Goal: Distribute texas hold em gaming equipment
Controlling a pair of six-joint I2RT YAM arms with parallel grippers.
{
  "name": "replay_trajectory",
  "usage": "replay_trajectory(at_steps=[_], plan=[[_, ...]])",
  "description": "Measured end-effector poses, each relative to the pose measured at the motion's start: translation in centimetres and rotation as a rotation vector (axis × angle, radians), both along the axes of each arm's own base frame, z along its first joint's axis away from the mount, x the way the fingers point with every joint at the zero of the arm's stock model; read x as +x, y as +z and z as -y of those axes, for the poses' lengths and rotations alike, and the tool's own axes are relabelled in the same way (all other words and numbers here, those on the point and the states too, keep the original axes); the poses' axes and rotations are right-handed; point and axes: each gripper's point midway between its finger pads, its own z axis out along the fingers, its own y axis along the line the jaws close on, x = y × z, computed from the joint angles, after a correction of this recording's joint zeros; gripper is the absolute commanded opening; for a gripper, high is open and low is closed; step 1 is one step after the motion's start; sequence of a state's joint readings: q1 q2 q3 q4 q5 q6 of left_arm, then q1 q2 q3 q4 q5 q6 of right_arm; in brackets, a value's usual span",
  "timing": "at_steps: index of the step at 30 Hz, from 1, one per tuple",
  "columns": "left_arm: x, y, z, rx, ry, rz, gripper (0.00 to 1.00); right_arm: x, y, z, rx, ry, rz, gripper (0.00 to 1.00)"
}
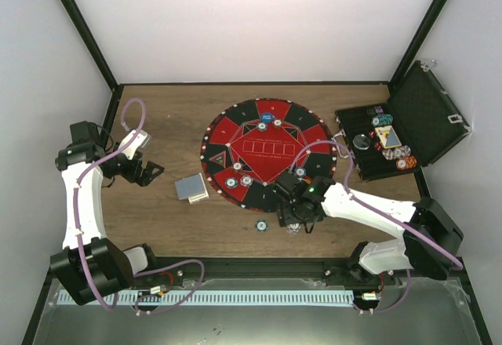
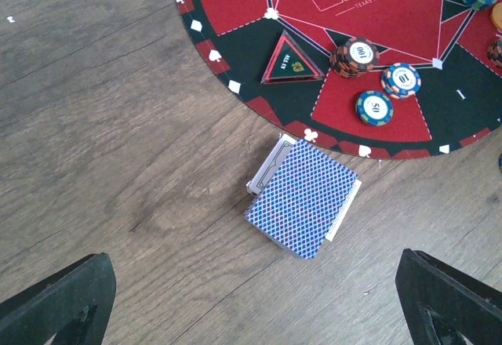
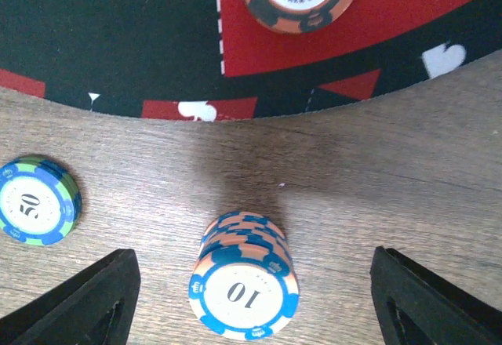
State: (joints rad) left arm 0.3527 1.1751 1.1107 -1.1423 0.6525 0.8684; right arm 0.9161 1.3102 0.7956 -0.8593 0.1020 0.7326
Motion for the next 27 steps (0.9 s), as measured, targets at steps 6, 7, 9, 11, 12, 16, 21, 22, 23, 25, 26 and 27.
replay_trajectory(at_steps=[6, 7, 9, 11, 12, 16, 21, 22, 23, 25, 26, 27], plan=[[0.0, 0.0, 0.0, -0.001, 0.0, -0.002, 1.0, -0.8, -0.8, -0.4, -0.01, 0.008, -0.019, 0.69], [0.0, 0.0, 0.0, -0.001, 0.0, -0.003, 1.0, -0.8, -0.9, -0.4, -0.011, 0.008, -0.021, 0.68], [-0.1, 0.0, 0.0, -0.002, 0.0, -0.004, 1.0, -0.9, -0.9, -0.5, -0.01, 0.005, -0.022, 0.66], [-0.1, 0.0, 0.0, -0.002, 0.0, -0.004, 1.0, -1.0, -1.0, -0.6, -0.009, 0.003, -0.022, 0.65], [-0.1, 0.0, 0.0, -0.002, 0.0, -0.004, 1.0, -1.0, -1.0, -0.6, -0.01, 0.002, -0.023, 0.64], [-0.1, 0.0, 0.0, -0.002, 0.0, -0.004, 1.0, -1.2, -1.6, -0.6, -0.026, 0.005, -0.035, 0.63], [-0.1, 0.0, 0.0, -0.001, 0.0, -0.005, 1.0, -1.4, -2.2, -0.6, -0.045, 0.012, -0.047, 0.6], [-0.1, 0.0, 0.0, -0.001, 0.0, -0.004, 1.0, -1.4, -2.2, -0.6, -0.046, 0.012, -0.048, 0.59], [-0.1, 0.0, 0.0, -0.001, 0.0, -0.004, 1.0, -1.4, -2.2, -0.6, -0.047, 0.013, -0.049, 0.57], [-0.1, 0.0, 0.0, -0.001, 0.0, -0.004, 1.0, -1.5, -2.3, -0.6, -0.048, 0.012, -0.05, 0.52], [-0.1, 0.0, 0.0, -0.001, 0.0, -0.004, 1.0, -1.5, -2.3, -0.6, -0.049, 0.013, -0.05, 0.5], [-0.1, 0.0, 0.0, -0.001, 0.0, -0.004, 1.0, -1.5, -2.3, -0.6, -0.048, 0.013, -0.05, 0.48]])
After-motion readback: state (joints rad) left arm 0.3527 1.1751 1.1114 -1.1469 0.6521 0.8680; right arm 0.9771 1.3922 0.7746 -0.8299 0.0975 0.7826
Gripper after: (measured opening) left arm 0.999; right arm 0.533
